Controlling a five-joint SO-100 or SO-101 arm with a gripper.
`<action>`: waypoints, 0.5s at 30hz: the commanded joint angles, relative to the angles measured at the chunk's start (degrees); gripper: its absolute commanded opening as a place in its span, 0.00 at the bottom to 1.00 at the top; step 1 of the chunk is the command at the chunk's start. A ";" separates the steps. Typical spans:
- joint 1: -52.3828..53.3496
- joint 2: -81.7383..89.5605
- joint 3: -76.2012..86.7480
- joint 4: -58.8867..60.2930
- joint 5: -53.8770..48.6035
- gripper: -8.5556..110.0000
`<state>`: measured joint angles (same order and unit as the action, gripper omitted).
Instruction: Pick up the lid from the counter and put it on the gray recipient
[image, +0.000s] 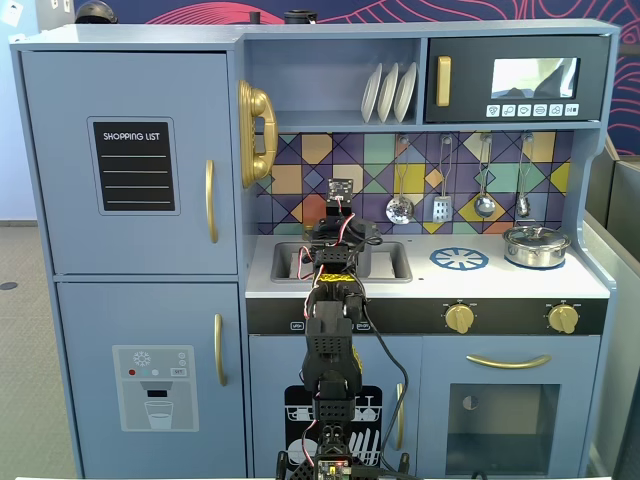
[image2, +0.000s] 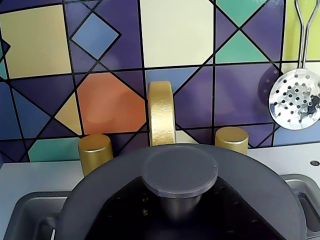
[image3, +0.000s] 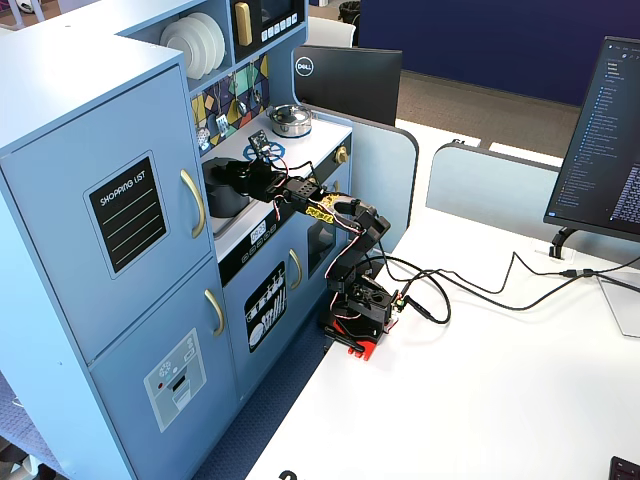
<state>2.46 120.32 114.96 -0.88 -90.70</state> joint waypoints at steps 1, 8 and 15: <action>1.32 3.52 -0.09 -0.44 -0.62 0.35; 3.60 6.68 0.79 -0.88 -0.62 0.42; 1.14 24.35 3.96 17.23 1.58 0.35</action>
<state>5.54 131.66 118.83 7.03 -90.44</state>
